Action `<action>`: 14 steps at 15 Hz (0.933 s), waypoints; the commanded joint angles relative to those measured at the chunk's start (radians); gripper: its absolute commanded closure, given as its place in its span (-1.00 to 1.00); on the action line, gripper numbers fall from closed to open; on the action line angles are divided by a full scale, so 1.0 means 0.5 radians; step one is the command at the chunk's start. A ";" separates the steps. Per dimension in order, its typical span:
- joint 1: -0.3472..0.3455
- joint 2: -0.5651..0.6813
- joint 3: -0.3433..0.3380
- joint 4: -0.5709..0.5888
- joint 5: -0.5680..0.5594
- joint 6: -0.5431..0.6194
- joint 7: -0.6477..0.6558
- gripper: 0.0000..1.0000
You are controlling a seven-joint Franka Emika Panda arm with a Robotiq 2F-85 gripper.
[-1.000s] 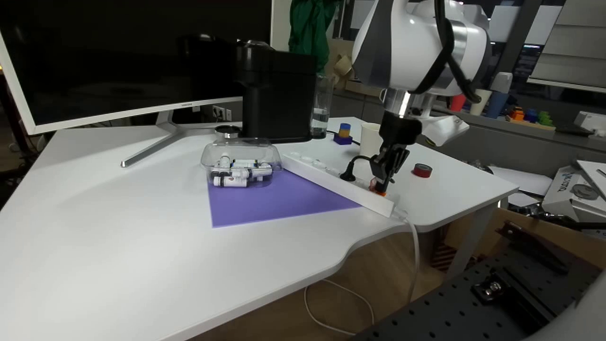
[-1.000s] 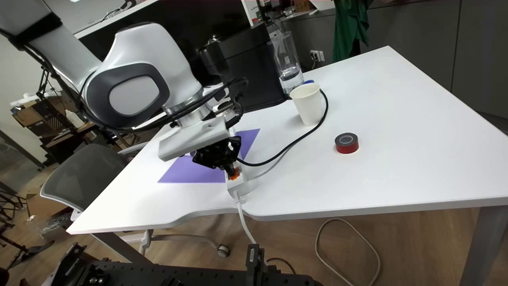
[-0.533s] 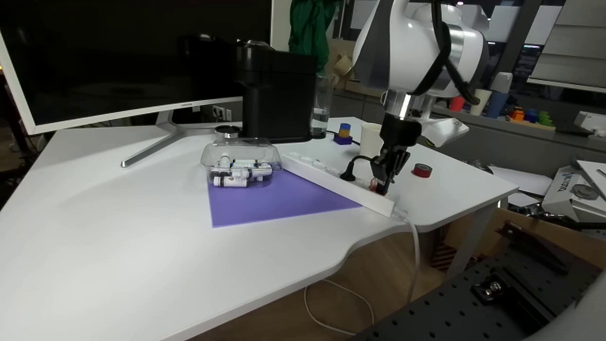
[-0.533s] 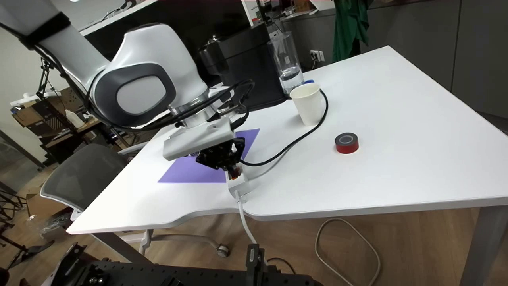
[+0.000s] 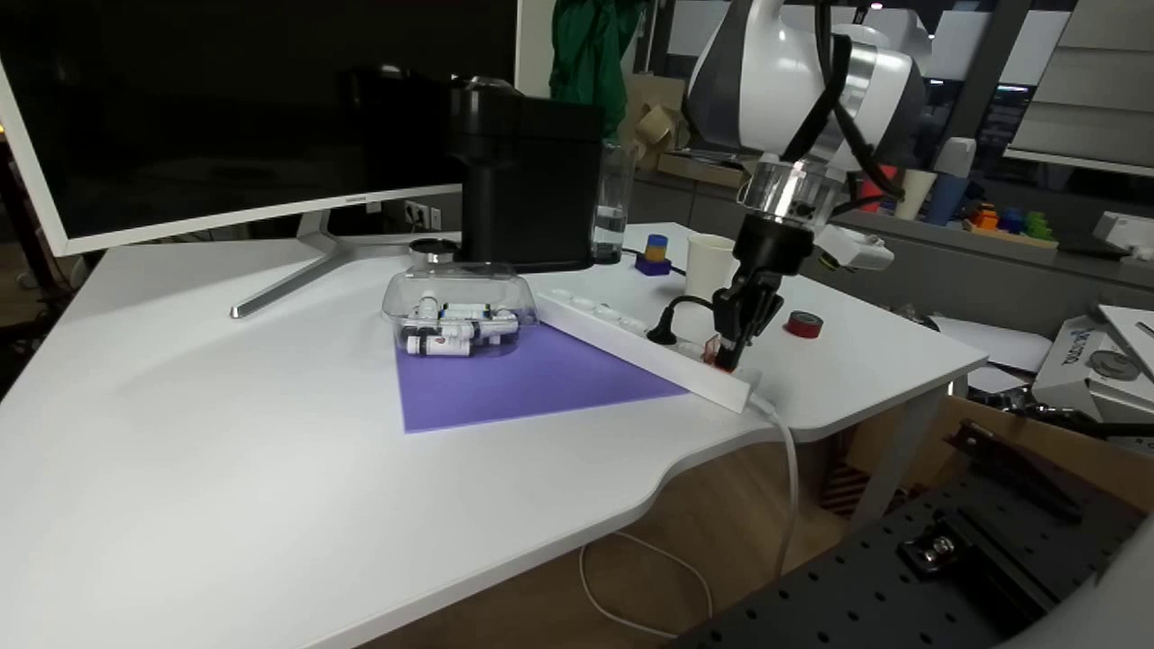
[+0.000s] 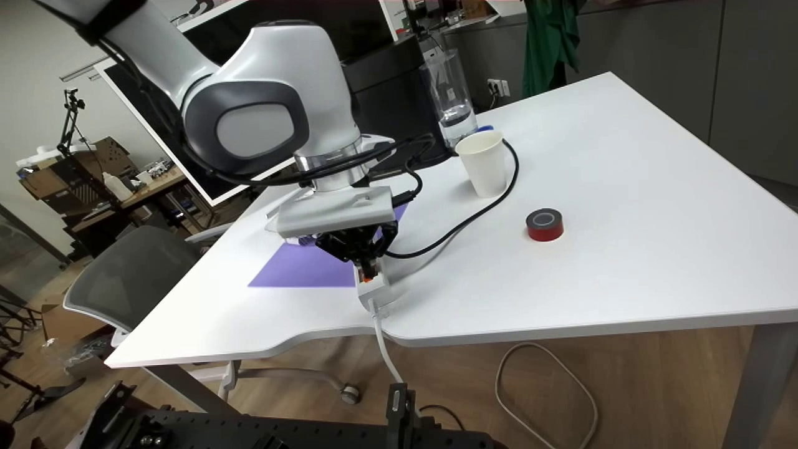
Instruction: Turn on the extension cord switch
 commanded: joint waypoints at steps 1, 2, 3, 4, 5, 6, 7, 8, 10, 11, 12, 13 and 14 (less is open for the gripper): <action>-0.057 0.205 0.038 0.182 0.066 -0.137 -0.106 1.00; -0.044 0.159 0.021 0.162 0.043 -0.170 -0.111 1.00; -0.037 0.099 0.013 0.129 0.032 -0.194 -0.130 1.00; -0.024 0.025 0.001 0.080 0.013 -0.198 -0.138 1.00; -0.013 -0.039 -0.009 0.033 -0.003 -0.188 -0.146 1.00; -0.010 -0.126 -0.009 -0.029 -0.004 -0.174 -0.173 1.00; 0.001 -0.235 -0.012 -0.112 -0.008 -0.150 -0.205 1.00; 0.018 -0.320 -0.021 -0.178 -0.018 -0.131 -0.231 1.00; 0.078 -0.554 -0.062 -0.342 -0.050 -0.116 -0.251 1.00; 0.115 -0.655 -0.092 -0.406 -0.061 -0.107 -0.258 1.00; 0.158 -0.766 -0.136 -0.466 -0.093 -0.123 -0.221 1.00; 0.201 -0.879 -0.186 -0.527 -0.159 -0.122 -0.159 0.48; 0.234 -0.995 -0.237 -0.582 -0.270 -0.134 -0.070 0.47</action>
